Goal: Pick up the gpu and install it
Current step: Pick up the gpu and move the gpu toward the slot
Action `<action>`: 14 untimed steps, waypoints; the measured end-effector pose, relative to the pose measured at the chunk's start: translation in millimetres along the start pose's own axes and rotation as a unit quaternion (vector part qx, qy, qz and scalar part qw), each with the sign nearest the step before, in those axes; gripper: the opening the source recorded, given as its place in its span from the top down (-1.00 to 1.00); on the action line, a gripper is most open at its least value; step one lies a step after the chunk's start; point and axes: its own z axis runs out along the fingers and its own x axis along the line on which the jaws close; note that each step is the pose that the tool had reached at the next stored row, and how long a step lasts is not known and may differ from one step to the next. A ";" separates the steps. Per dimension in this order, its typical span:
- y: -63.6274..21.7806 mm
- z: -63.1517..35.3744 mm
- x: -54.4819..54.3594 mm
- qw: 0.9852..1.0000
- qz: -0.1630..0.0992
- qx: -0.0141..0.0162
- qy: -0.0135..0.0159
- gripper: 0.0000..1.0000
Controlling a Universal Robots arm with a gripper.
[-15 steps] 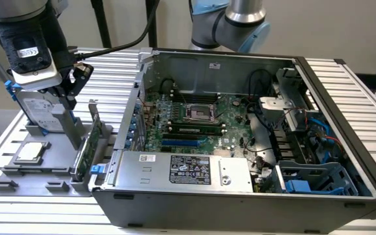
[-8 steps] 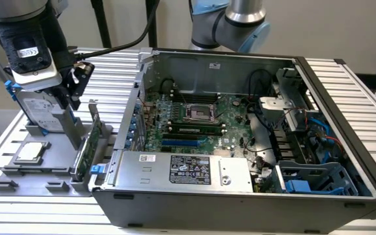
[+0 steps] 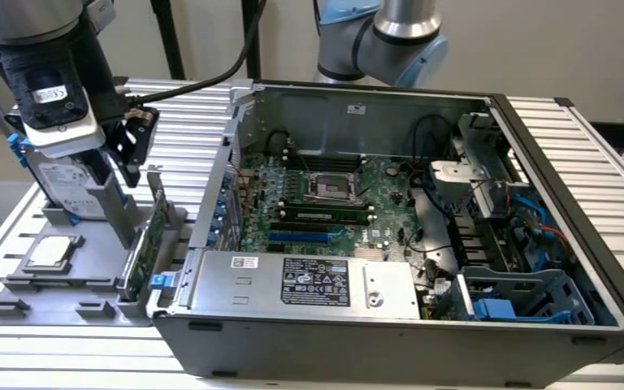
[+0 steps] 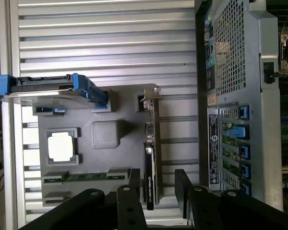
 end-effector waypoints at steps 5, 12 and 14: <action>-0.7 9.1 0.0 1.000 0.000 0.001 0.000 0.15; -1.6 21.9 0.1 1.000 0.000 0.002 0.000 0.15; -1.9 25.5 0.1 1.000 0.000 0.002 0.000 0.15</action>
